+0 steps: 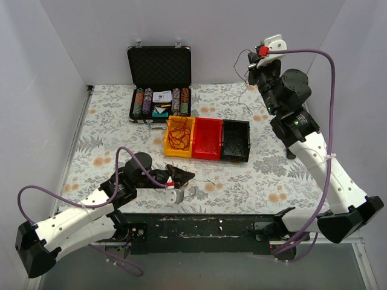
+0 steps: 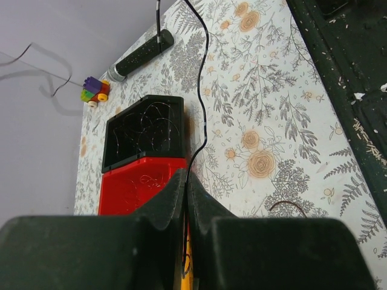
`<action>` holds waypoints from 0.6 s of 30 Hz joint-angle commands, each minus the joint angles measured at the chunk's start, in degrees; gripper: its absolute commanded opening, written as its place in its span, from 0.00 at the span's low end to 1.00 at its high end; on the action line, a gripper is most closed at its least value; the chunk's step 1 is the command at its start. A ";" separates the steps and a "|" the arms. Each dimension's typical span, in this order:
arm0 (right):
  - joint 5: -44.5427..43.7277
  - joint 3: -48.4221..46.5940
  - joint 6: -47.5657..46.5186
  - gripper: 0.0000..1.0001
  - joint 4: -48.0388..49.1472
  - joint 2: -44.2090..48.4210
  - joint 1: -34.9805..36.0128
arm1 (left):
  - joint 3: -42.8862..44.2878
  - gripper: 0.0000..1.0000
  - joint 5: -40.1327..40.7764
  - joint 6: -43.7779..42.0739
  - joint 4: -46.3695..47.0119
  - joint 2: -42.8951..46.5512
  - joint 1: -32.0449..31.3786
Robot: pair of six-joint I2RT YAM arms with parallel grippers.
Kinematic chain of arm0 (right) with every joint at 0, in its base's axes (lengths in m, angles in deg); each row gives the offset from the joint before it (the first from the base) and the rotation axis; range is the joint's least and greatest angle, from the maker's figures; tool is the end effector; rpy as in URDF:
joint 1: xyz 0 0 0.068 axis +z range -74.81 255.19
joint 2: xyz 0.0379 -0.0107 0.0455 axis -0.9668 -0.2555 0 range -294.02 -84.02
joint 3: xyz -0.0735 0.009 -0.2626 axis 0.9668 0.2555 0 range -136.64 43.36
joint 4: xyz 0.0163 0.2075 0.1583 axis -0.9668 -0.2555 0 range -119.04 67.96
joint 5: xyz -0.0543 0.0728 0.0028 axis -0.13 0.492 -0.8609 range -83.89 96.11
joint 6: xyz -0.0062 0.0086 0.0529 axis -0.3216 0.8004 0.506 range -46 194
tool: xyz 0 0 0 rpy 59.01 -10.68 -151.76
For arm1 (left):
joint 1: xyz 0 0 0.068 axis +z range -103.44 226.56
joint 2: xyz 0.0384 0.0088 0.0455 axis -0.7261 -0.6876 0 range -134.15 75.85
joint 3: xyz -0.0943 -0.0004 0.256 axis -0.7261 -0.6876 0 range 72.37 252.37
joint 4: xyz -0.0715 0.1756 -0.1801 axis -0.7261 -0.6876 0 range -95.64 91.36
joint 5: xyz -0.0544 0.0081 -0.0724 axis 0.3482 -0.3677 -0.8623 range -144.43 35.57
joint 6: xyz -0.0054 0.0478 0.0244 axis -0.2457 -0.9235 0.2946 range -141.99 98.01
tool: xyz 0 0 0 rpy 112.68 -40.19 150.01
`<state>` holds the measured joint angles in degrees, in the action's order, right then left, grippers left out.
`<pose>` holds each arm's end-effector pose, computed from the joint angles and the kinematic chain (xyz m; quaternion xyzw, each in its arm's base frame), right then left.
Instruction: Untangle the cables
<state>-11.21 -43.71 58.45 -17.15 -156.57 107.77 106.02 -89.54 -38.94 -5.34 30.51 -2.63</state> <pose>0.2289 0.1337 0.5207 -0.1207 0.5717 0.0334 0.8108 0.1050 -0.1529 0.2779 0.5698 0.5517 -0.3899 0.4680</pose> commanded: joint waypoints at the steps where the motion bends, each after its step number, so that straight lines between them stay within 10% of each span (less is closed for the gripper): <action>1: 4.57 1.81 5.18 0.01 3.03 -0.83 -3.57 | -1.48 0.00 -0.66 -1.16 0.63 1.22 0.41; 18: 7.74 6.64 8.87 0.01 5.22 -0.40 -7.62 | -3.24 0.00 -1.27 -2.56 1.07 2.27 1.29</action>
<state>-4.70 -38.12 65.31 -16.06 -158.08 100.84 103.79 -89.76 -40.67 -4.62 31.64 -1.99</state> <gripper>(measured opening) 0.028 0.010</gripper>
